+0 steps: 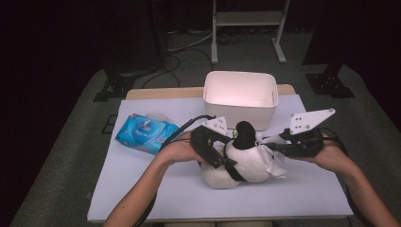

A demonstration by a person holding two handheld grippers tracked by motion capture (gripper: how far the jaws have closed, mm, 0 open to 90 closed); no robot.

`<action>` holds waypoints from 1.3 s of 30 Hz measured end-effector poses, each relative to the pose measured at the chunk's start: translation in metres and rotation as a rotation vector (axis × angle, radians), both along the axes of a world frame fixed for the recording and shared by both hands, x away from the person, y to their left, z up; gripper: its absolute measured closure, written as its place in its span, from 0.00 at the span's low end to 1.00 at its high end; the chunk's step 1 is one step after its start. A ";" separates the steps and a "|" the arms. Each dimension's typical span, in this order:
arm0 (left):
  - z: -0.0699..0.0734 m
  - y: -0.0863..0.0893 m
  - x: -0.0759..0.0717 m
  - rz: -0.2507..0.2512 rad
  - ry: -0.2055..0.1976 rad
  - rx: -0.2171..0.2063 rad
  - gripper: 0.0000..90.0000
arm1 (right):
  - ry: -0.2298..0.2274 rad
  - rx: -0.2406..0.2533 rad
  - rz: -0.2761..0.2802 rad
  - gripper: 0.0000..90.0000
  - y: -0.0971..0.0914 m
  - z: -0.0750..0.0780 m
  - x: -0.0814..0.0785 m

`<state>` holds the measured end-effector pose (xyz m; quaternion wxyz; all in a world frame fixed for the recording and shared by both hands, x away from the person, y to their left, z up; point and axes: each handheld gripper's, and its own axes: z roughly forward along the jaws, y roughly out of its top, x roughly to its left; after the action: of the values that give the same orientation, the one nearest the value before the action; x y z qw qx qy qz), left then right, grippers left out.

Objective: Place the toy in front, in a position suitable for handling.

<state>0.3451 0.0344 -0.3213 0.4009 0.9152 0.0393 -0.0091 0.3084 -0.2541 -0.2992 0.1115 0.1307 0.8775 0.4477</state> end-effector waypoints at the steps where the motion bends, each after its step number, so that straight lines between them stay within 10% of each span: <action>1: -0.002 0.002 0.001 0.009 0.007 0.006 0.25 | 0.003 0.003 -0.007 0.86 -0.003 -0.002 0.000; 14: -0.024 0.009 0.005 0.032 0.017 0.072 0.27 | 0.012 0.001 -0.044 0.86 -0.013 -0.012 0.003; 39: -0.021 0.003 -0.015 -0.043 0.037 0.066 0.35 | -0.010 -0.042 -0.048 0.86 -0.009 -0.004 0.004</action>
<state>0.3298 0.0372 -0.3423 0.3694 0.9283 0.0276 -0.0334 0.3127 -0.2629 -0.3028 0.1292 0.1472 0.8828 0.4271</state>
